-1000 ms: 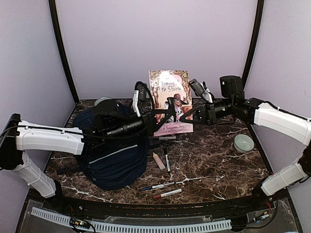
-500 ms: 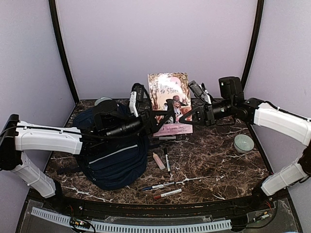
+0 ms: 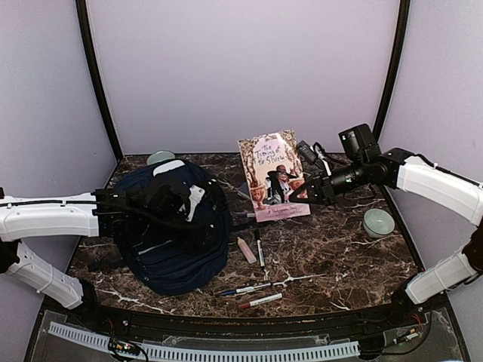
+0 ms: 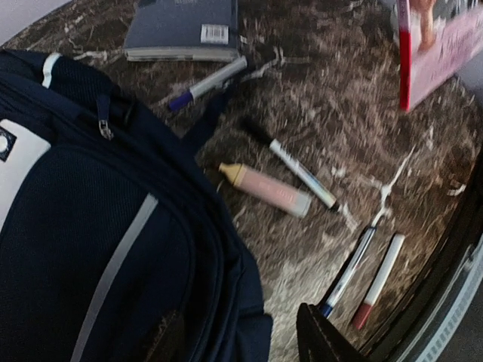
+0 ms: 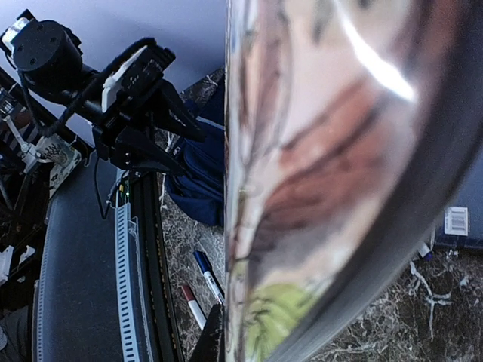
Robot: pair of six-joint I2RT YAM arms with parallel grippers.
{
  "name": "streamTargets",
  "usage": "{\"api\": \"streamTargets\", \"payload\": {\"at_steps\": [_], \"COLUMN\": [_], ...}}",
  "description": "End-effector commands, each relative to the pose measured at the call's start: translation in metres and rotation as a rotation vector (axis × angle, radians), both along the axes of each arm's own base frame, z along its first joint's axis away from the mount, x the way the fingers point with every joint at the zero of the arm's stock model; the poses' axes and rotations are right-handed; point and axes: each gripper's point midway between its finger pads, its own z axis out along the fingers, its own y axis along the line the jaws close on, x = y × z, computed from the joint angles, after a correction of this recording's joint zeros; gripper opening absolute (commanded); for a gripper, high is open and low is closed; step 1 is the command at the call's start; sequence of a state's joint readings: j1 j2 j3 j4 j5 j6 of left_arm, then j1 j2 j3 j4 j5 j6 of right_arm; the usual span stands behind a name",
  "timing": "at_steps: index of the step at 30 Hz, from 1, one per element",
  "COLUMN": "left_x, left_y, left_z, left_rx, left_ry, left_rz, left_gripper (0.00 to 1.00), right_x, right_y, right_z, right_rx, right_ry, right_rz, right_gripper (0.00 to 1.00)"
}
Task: Pack the student bag
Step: Pick up the largest pocket of the bag from the student bag.
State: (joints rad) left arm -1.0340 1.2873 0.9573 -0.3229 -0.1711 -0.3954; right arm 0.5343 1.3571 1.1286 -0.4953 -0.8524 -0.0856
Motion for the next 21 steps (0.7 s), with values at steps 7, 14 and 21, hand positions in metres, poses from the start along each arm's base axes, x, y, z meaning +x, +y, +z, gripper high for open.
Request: {"api": "streamTargets", "payload": {"at_steps": [7,14,21], "left_x": [-0.042,-0.038,-0.021], "left_y": [0.041,0.037,0.027], "left_z": [-0.062,-0.090,-0.103], "left_rx": [0.401,0.500,0.565], "left_ry": [0.160,0.206,0.182], "left_rz": [-0.137,-0.145,-0.119], "left_gripper": [0.50,0.53,0.48], "right_x": [-0.003,-0.007,-0.010], "right_y": [-0.008,-0.012,-0.013], "right_z": [-0.020,-0.024,-0.026], "right_rx": [-0.050,-0.050,-0.043], "right_ry": [-0.025,-0.034,-0.032], "right_rz": [-0.013,-0.017,-0.015], "right_gripper": [0.00,0.00,0.00]}}
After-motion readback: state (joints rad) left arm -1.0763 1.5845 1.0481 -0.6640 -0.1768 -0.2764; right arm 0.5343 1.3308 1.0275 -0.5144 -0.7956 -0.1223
